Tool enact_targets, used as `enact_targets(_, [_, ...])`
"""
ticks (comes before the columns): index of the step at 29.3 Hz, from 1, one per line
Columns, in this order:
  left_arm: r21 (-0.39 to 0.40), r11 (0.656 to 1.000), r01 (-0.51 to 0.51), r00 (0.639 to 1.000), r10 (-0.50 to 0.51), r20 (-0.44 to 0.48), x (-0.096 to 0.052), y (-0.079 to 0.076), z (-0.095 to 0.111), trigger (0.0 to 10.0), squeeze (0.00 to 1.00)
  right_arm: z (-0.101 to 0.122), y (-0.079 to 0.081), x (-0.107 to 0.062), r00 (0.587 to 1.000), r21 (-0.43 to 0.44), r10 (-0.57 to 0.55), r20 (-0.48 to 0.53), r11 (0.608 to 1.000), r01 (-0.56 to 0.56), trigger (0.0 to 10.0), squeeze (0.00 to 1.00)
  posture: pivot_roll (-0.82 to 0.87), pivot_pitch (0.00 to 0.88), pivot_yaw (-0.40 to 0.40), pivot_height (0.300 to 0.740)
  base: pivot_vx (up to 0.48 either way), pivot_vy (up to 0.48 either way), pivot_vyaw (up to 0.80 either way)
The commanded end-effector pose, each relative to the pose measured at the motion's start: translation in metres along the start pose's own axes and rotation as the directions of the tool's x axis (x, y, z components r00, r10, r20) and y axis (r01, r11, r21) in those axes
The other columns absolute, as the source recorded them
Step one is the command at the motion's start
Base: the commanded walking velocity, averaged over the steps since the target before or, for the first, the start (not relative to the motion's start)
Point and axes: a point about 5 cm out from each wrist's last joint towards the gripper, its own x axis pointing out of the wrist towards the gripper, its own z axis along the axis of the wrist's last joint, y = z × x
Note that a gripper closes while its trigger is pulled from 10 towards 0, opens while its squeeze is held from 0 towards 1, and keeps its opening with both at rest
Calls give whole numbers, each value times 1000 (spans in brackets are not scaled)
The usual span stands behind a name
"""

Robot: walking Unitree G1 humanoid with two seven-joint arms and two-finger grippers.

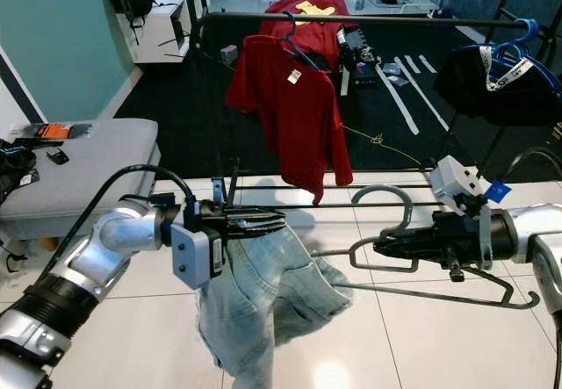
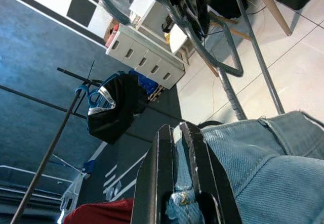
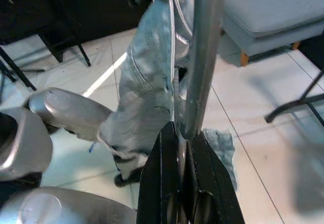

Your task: Hang hanger

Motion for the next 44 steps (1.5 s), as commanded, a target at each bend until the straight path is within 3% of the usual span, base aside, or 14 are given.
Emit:
enact_targets(1, [8,1000,9,1000,-9,17,2,2,1,10000,0,14,2,-4,999,-38,29,37,999,-27,10000,0,-21,66,1,740,0,0,0])
enact_targets(6, [14,1000,14,1000,-14,-28,-7,4,-5,10000,0,30,6,-20,996,-45,18,90,999,-14,10000,0,-26,62,2,740,0,0,0])
enact_targets(9, [9,1000,2,999,-1,-45,-12,7,-6,10000,0,46,9,-33,981,-44,14,195,999,-5,10000,0,-28,55,5,740,0,0,0])
enact_targets(12, [6,1000,1,999,0,-46,-13,7,-6,10000,0,51,11,-38,975,-42,13,224,999,-4,10000,0,-28,55,5,740,0,0,0])
enact_targets(15, [6,1000,16,999,-16,-47,-15,7,-6,10000,0,40,15,-45,992,-8,-19,122,1000,20,10000,0,-32,48,2,740,0,0,0])
enact_targets(19, [6,1000,18,999,-18,-46,-16,8,-6,10000,0,34,16,-47,996,12,-23,82,1000,22,10000,0,-33,49,3,740,0,0,0])
enact_targets(20, [7,1000,11,999,-11,-33,-14,10,-5,10000,0,27,18,-46,999,33,-19,32,999,18,10000,0,-36,47,6,740,0,0,0])
enact_targets(25, [14,1000,-6,1000,5,30,-5,15,3,10000,0,13,20,-37,1000,62,8,-9,998,-7,10000,0,-32,38,5,740,0,0,0])
enact_targets(33, [23,1000,-18,996,16,86,2,20,11,10000,0,9,18,-34,1000,64,11,-17,998,-10,10000,0,-28,33,0,740,0,0,0])
enact_targets(37, [12,1000,-18,993,16,117,8,19,15,10000,0,10,15,-27,1000,37,28,8,999,-29,10000,0,-28,28,-2,740,0,0,0])
enact_targets(39, [-12,1000,2,989,0,146,17,14,17,10000,0,15,13,-11,995,-3,81,59,997,-81,10000,0,-22,24,-8,740,0,0,0])
enact_targets(44, [-26,999,26,989,-22,143,24,9,14,10000,0,21,15,2,984,-29,136,112,991,-134,10000,0,-16,25,-11,740,0,0,0])
